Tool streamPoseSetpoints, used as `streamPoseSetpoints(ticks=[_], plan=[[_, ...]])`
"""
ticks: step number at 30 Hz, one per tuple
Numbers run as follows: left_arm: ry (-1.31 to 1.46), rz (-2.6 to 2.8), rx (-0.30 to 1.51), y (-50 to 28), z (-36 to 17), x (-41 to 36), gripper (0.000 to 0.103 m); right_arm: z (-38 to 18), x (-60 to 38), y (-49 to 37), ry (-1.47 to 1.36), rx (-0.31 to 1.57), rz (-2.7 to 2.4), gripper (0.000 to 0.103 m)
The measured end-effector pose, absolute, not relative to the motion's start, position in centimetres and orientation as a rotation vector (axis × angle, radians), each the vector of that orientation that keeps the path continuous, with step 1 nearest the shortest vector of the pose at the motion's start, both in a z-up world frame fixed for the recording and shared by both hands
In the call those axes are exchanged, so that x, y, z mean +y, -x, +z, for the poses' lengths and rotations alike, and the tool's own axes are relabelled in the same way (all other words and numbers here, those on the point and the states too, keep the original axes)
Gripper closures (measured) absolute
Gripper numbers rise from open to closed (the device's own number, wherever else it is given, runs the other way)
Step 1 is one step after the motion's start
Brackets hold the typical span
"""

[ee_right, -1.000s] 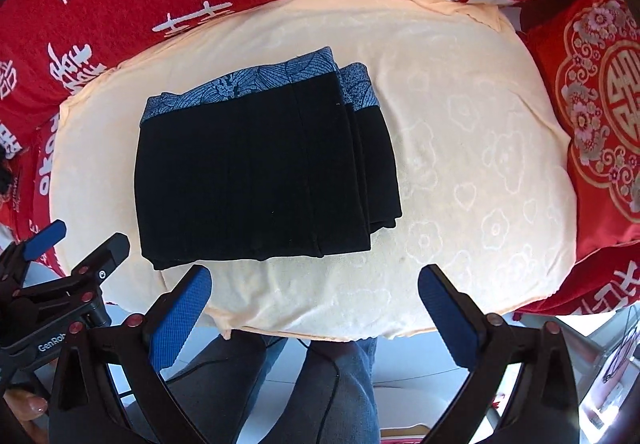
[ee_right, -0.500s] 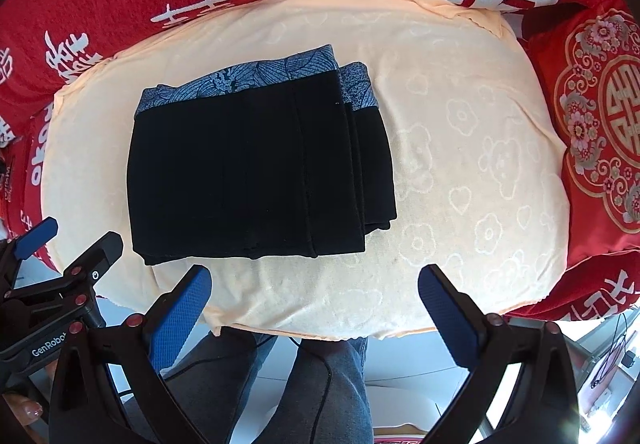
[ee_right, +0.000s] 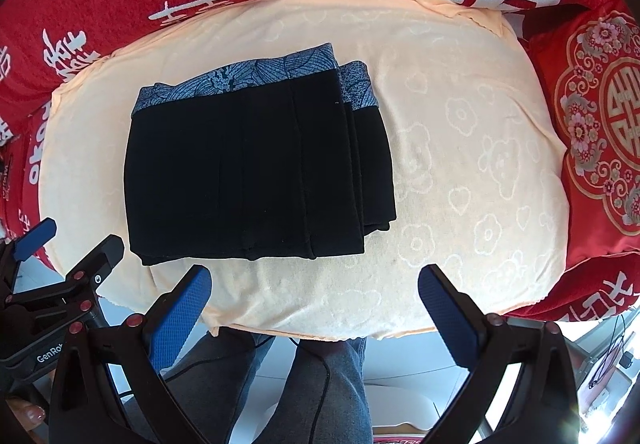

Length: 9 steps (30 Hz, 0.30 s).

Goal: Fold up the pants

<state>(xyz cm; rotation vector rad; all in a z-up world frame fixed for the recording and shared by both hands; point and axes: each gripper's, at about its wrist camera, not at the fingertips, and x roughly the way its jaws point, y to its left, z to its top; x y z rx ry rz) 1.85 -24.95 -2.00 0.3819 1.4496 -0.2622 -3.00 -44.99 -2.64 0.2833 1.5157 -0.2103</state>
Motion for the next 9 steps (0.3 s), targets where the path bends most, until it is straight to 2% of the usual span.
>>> streamPoseSetpoints(ticks=[9], plan=[[-0.363,-0.284,1.439,-1.81,-1.81,-24.96,0.0,-2.73,-44.96,2.9,-0.276,1.52,-0.216,0.0]])
